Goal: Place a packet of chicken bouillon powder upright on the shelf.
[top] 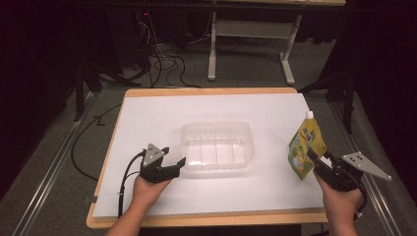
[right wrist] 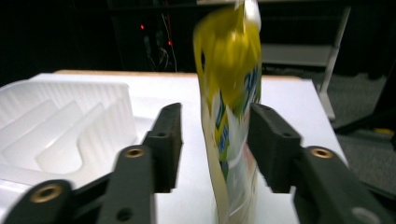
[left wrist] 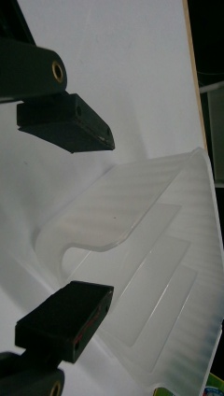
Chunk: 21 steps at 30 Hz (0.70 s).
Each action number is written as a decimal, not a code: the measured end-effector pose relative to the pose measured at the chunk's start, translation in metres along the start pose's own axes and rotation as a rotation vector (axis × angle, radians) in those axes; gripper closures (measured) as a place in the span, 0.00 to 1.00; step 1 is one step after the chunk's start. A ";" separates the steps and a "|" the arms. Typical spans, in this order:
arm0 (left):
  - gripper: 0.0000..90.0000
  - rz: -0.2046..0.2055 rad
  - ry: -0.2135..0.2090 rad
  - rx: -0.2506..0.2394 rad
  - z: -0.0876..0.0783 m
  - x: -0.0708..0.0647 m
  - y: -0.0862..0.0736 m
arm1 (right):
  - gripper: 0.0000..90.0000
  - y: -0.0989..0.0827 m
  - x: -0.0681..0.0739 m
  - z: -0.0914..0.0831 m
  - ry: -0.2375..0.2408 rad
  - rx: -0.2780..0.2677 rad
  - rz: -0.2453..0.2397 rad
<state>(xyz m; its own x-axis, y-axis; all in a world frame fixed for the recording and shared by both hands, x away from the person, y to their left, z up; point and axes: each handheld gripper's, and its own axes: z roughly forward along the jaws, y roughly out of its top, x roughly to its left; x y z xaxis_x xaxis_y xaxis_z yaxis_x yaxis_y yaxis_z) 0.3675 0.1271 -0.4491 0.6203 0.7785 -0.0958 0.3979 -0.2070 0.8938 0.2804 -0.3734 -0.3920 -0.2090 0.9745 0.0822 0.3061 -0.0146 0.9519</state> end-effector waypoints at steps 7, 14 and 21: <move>0.38 0.023 0.013 0.023 0.013 -0.008 0.000 | 0.58 -0.003 -0.005 0.010 -0.017 0.028 0.037; 0.60 0.031 0.035 0.011 0.020 -0.015 0.002 | 0.75 -0.002 -0.009 0.014 -0.045 0.047 0.055; 0.77 0.030 0.066 0.014 0.017 -0.016 0.002 | 0.87 0.001 -0.008 0.016 -0.054 0.043 0.039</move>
<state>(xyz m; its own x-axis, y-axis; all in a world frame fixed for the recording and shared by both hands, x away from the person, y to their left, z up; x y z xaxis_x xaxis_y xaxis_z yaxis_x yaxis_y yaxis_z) 0.3693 0.1041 -0.4533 0.5863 0.8091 -0.0393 0.3890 -0.2386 0.8898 0.2975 -0.3780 -0.3964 -0.1462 0.9840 0.1017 0.3526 -0.0443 0.9347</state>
